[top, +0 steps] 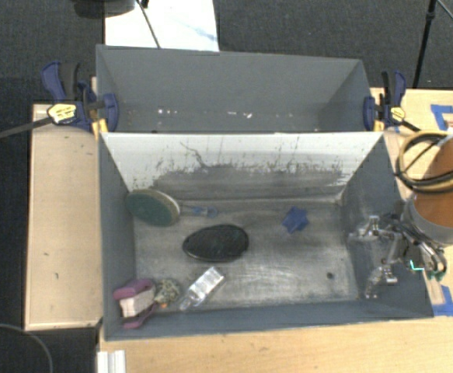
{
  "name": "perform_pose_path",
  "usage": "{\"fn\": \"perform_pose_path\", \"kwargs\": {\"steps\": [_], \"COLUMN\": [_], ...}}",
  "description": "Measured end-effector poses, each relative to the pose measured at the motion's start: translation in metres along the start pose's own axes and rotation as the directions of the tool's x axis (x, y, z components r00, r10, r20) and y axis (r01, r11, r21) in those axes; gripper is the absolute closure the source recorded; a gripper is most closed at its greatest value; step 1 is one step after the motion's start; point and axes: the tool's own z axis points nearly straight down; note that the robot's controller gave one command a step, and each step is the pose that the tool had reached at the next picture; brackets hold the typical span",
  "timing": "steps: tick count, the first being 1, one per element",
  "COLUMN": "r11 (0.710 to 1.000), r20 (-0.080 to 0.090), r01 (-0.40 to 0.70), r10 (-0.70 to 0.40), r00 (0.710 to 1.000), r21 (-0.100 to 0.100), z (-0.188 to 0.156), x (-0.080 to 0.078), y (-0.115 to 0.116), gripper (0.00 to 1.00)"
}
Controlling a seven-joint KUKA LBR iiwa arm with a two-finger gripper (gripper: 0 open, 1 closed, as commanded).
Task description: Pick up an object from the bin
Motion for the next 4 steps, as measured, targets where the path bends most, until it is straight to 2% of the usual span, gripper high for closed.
{"fn": "perform_pose_path", "kwargs": {"steps": [1,2,3,4], "r11": [0.999,0.989,1.0,0.991], "r20": [0.015,0.013,0.011,0.014], "r01": [-0.035,-0.148,-0.023,-0.132], "r10": [0.035,0.148,0.023,0.132], "r00": [0.999,0.989,1.0,0.991], "r21": [-0.001,-0.006,0.0,-0.004], "z": [0.035,-0.026,0.074,-0.017], "x": [-0.076,-0.11,-0.094,-0.106], "y": [0.088,0.181,0.245,0.264], "gripper": [0.0,0.0,0.0,0.0]}}
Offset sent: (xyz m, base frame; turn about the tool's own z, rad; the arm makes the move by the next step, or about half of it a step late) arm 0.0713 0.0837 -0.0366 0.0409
